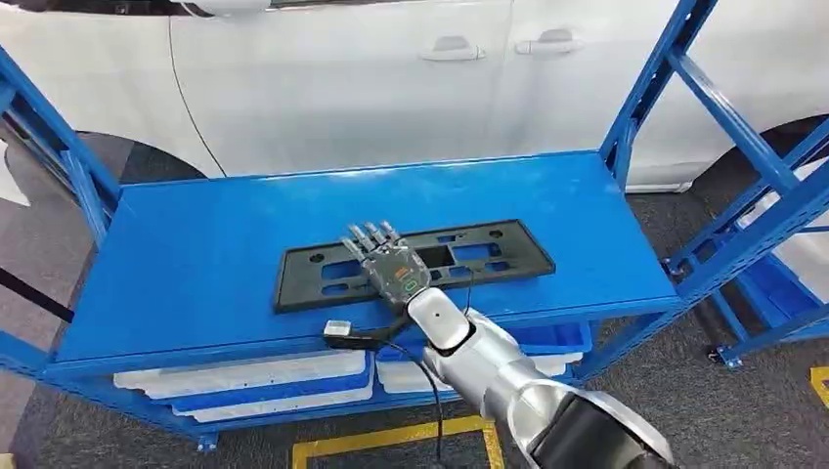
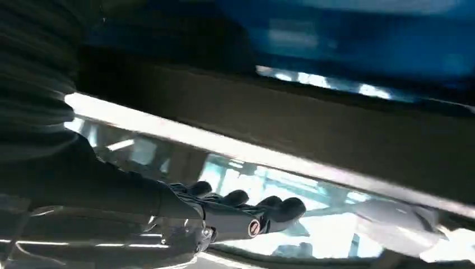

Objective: Take the parts from the cabinet and place them on the table.

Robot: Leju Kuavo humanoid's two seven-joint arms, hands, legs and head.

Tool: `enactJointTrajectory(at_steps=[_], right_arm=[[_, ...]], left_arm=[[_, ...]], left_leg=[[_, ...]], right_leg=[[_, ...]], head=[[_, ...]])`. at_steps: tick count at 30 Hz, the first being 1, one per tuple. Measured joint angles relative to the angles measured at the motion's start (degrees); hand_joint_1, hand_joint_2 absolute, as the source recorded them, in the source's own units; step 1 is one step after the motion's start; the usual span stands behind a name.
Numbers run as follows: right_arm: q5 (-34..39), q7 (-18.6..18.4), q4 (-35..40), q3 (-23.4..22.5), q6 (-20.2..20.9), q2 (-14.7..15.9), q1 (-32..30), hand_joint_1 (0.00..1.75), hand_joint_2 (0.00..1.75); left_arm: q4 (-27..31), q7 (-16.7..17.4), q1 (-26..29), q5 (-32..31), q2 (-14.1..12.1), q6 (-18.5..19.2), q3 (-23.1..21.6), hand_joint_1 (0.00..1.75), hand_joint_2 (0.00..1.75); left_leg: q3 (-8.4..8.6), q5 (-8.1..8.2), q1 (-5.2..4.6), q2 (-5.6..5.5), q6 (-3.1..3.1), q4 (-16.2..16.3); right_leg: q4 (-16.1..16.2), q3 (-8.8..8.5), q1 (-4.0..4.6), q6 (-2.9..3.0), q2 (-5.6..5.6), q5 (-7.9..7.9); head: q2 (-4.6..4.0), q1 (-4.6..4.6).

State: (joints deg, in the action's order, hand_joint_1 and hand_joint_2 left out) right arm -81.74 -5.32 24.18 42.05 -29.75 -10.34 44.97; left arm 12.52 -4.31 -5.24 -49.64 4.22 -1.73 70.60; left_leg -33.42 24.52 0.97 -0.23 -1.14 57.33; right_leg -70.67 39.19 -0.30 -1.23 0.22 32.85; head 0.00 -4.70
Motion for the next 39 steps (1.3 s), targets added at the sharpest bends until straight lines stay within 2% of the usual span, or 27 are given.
enactJointTrajectory(at_steps=[1, 2, 3, 4, 5, 6, 7, 10, 11, 12, 14, 16, 17, 18, 19, 21, 23, 25, 27, 28, 29, 31, 32, 33, 36, 37, 39], right_arm=[[-0.3, -1.3, -0.7, -0.4, 0.4, 0.5, 0.2, 0.0, 1.75], [-0.5, -2.9, -1.3, -0.9, 0.9, 1.0, 0.6, 0.0, 1.75], [-0.4, -4.9, -2.0, -1.5, 1.4, 1.8, 1.1, 0.0, 1.75], [-0.1, -6.2, -2.4, -2.3, 1.9, 2.4, 1.7, 0.0, 1.75], [0.2, -7.1, -2.8, -3.2, 2.5, 3.2, 2.5, 0.0, 1.75], [0.4, -7.4, -3.2, -4.1, 2.7, 4.2, 3.1, 0.0, 1.75], [0.5, -7.4, -3.5, -4.8, 3.0, 4.9, 3.8, 0.0, 1.75], [0.5, -9.0, -4.4, -6.0, 3.2, 6.4, 4.4, 0.0, 1.75], [0.5, -10.1, -4.5, -6.5, 3.2, 6.8, 4.6, 1.45, 1.75], [0.5, -10.6, -4.6, -7.1, 3.4, 7.2, 4.8, 1.75, 1.75], [0.8, -11.0, -5.1, -8.3, 4.7, 8.5, 5.1, 1.75, 1.75], [1.2, -10.8, -5.6, -9.7, 5.4, 10.0, 5.1, 1.75, 1.75], [1.3, -10.4, -5.8, -10.3, 5.4, 10.4, 5.1, 1.75, 1.75], [1.4, -9.9, -6.0, -10.8, 5.3, 10.9, 5.1, 1.75, 1.75], [1.3, -9.6, -6.2, -11.2, 5.2, 11.2, 5.1, 1.75, 1.75], [0.8, -9.1, -6.2, -12.0, 4.7, 11.5, 5.2, 1.75, 1.75], [0.3, -8.9, -6.2, -12.8, 4.0, 11.8, 5.2, 1.75, 1.75], [0.2, -8.7, -6.2, -13.4, 3.8, 11.9, 5.2, 1.75, 1.75], [-0.3, -7.9, -6.2, -14.0, 3.0, 12.1, 5.3, 1.75, 1.75], [-0.7, -7.5, -6.2, -14.3, 2.8, 12.2, 5.3, 1.75, 1.75], [-0.9, -6.7, -6.2, -14.7, 2.4, 12.2, 5.2, 1.75, 1.75], [-1.6, -5.3, -6.2, -15.3, 1.2, 12.2, 4.7, 1.75, 1.75], [-1.9, -4.7, -6.2, -15.5, 0.5, 12.1, 4.5, 1.75, 1.75], [-2.3, -4.0, -6.2, -15.8, -0.1, 11.9, 4.4, 1.75, 1.75], [-2.8, -2.9, -5.9, -16.4, -0.8, 11.4, 4.5, 1.75, 1.75], [-2.8, -2.8, -5.8, -16.6, -0.9, 11.2, 4.5, 1.75, 1.75], [-2.8, -2.8, -5.6, -16.7, -1.2, 10.7, 4.6, 1.75, 1.75]], left_arm=[[0.0, -0.1, 0.0, 0.0, 0.0, 0.0, 0.0, 0.0, 0.0], [0.0, -0.1, 0.2, 0.0, 0.0, 0.0, 0.0, 0.0, 0.0], [0.0, -0.2, 0.3, 0.0, 0.0, 0.2, 0.0, 0.0, 0.0], [0.0, -0.3, 0.3, 0.0, 0.0, 0.3, 0.0, 0.0, 0.0], [0.0, -0.3, 0.3, 0.0, 0.0, 0.5, 0.0, 0.0, 0.0], [0.0, -0.4, 0.3, 0.0, 0.0, 0.6, 0.1, 0.0, 0.0], [0.0, -0.5, 0.3, 0.1, 0.1, 0.7, 0.1, 0.0, 0.0], [0.0, -0.6, 0.4, 0.2, 0.1, 0.7, 0.1, 0.0, 0.0], [0.0, -0.7, 0.4, 0.3, 0.1, 0.7, 0.1, 0.0, 0.0], [0.0, -0.8, 0.4, 0.4, -0.2, 0.7, 0.2, 0.0, 0.0], [0.0, -0.9, 0.3, 0.4, -0.2, 1.2, 0.2, 0.0, 0.0], [0.0, -1.0, 0.4, 0.4, -0.2, 1.7, 0.4, 0.0, 0.0], [0.0, -1.0, 0.5, 0.4, -0.3, 1.8, 0.4, 0.0, 0.0], [0.0, -1.0, 0.6, 0.4, -0.3, 1.9, 0.5, 0.0, 0.0], [0.0, -1.1, 0.6, 0.3, -0.4, 2.0, 0.5, 0.0, 0.0], [0.0, -1.2, 0.4, -0.1, -0.7, 2.0, 0.5, 0.0, 0.0], [0.0, -1.3, 0.1, -0.3, -0.7, 2.0, 0.4, 0.0, 0.0], [0.0, -1.3, 0.2, -0.4, -0.8, 1.9, 0.4, 0.0, 0.0], [0.0, -1.2, 0.2, -0.5, -0.7, 1.8, 0.4, 0.0, 0.0], [0.0, -1.2, 0.0, -0.5, -0.7, 1.7, 0.4, 0.0, 0.0], [0.0, -1.2, 0.0, -0.6, -0.8, 1.7, 0.4, 0.0, 0.0], [0.0, -1.0, -0.1, -0.6, -0.8, 1.7, 0.4, 0.0, 0.0], [0.0, -1.0, -0.1, -0.6, -0.8, 1.6, 0.4, 0.0, 0.0], [0.0, -1.0, -0.1, -0.6, -0.8, 1.6, 0.4, 0.0, 0.0], [0.0, -1.0, -0.2, -0.6, -0.7, 1.6, 0.4, 0.0, 0.0], [0.0, -1.0, -0.2, -0.6, -0.7, 1.6, 0.4, 0.0, 0.0], [0.0, -1.1, -0.3, -0.6, -0.7, 1.6, 0.4, 0.0, 0.0]], left_leg=[[-0.06, 0.0, -0.04, 0.0, -0.01, 0.0], [-0.04, 0.01, -0.07, -0.01, -0.01, 0.1], [0.01, 0.01, -0.09, -0.02, 0.0, 0.1], [0.06, 0.02, -0.12, -0.05, 0.0, 0.2], [0.15, 0.03, -0.2, -0.12, 0.02, 0.2], [0.19, 0.06, -0.22, -0.15, 0.07, 0.2], [0.04, 0.16, -0.56, -0.26, 0.33, 0.4], [0.15, 0.02, -0.28, -0.22, 1.34, 0.1], [0.24, 0.02, -0.52, -0.18, 1.65, 0.1], [0.07, 0.57, -0.31, -0.09, 1.88, 0.6], [-2.46, 4.55, -0.26, -0.06, 2.33, 6.4], [-6.9, 8.66, -0.1, -0.05, 2.74, 16.2], [-7.71, 8.8, -0.09, -0.05, 2.84, 18.1], [-7.36, 7.81, -0.05, -0.05, 2.86, 17.5], [-5.81, 5.63, 0.05, -0.05, 2.85, 14.2], [-0.46, 0.31, 0.19, -0.03, 2.57, 3.3], [0.81, 0.95, -0.17, -0.17, 1.79, 0.4], [0.57, 0.96, -0.32, -0.15, 1.3, 0.6], [0.85, 0.5, 0.11, -0.07, 0.41, -0.1], [0.83, 0.42, 0.05, -0.06, 0.13, -0.1], [0.69, 0.4, 0.04, -0.04, -0.14, -0.1], [0.49, 0.39, -0.04, -0.01, -0.23, 0.0], [0.45, 0.39, -0.05, -0.01, -0.23, 0.0], [0.48, 0.41, -0.05, -0.03, -0.22, 0.0], [0.85, 0.82, -0.03, -0.21, 0.03, 0.3], [0.83, 1.02, -0.04, -0.25, 0.34, 0.4], [0.36, 1.01, -0.39, -0.25, 0.93, 0.7]], right_leg=[[-3.9, 1.92, -0.02, -0.12, -0.01, 1.21], [-5.4, 2.73, -0.03, -0.17, 0.0, 1.02], [-4.0, 2.18, -0.02, -0.11, 0.0, -0.5], [-0.4, 0.45, -0.02, 0.05, -0.01, -2.79], [5.5, -2.49, 0.0, 0.35, -0.03, -5.61], [10.5, -5.07, 0.11, 0.83, -0.1, -7.43], [12.9, -5.99, 0.51, 1.2, -0.19, -7.02], [13.0, -5.84, 0.75, 1.63, -0.01, -7.48], [13.3, -5.9, 0.4, 2.02, 0.08, -7.77], [13.8, -6.18, -0.03, 2.22, -0.05, -8.14], [13.9, -6.13, -0.12, 2.54, -0.11, -8.21], [13.8, -5.92, -0.04, 2.56, -0.33, -8.21], [13.8, -5.9, -0.04, 2.55, -0.33, -8.2], [13.7, -5.91, -0.06, 2.54, -0.31, -8.18], [13.6, -5.94, -0.07, 2.47, -0.25, -8.12], [13.4, -6.16, -0.08, 2.08, -0.09, -7.85], [13.0, -5.74, 0.32, 1.5, -0.04, -7.72], [13.2, -5.72, 0.23, 0.92, -0.07, -7.91], [12.9, -5.69, 0.06, 0.2, -0.02, -7.41], [11.2, -5.03, -0.05, -0.03, -0.08, -6.15], [7.7, -3.3, -0.07, -0.17, -0.07, -3.98], [-2.1, 1.54, -0.14, -0.47, -0.09, 0.17], [-4.8, 2.94, -0.18, -0.52, -0.09, 0.63], [-5.0, 3.18, -0.26, -0.53, -0.1, -0.14], [7.1, -2.54, -0.48, -0.13, -0.18, -7.41], [11.7, -4.44, -0.44, 0.24, -0.23, -8.22], [12.3, -4.61, -0.04, 0.49, -0.13, -7.87]], head=[[0.0, 0.0], [0.0, 0.0], [0.0, 0.0], [0.0, 0.0], [0.0, 0.0], [0.0, 0.0], [0.0, 0.0], [0.0, 0.0], [0.0, 0.0], [0.0, 0.0], [0.0, 0.0], [0.0, 0.0], [0.0, 0.0], [0.0, 0.0], [0.0, 0.0], [0.0, 0.0], [0.0, 0.0], [0.0, 0.0], [0.0, 0.0], [0.0, 0.0], [0.0, 0.0], [0.0, 0.0], [0.0, 0.0], [0.0, 0.0], [0.0, 0.0], [0.0, 0.0], [0.0, 0.0]])
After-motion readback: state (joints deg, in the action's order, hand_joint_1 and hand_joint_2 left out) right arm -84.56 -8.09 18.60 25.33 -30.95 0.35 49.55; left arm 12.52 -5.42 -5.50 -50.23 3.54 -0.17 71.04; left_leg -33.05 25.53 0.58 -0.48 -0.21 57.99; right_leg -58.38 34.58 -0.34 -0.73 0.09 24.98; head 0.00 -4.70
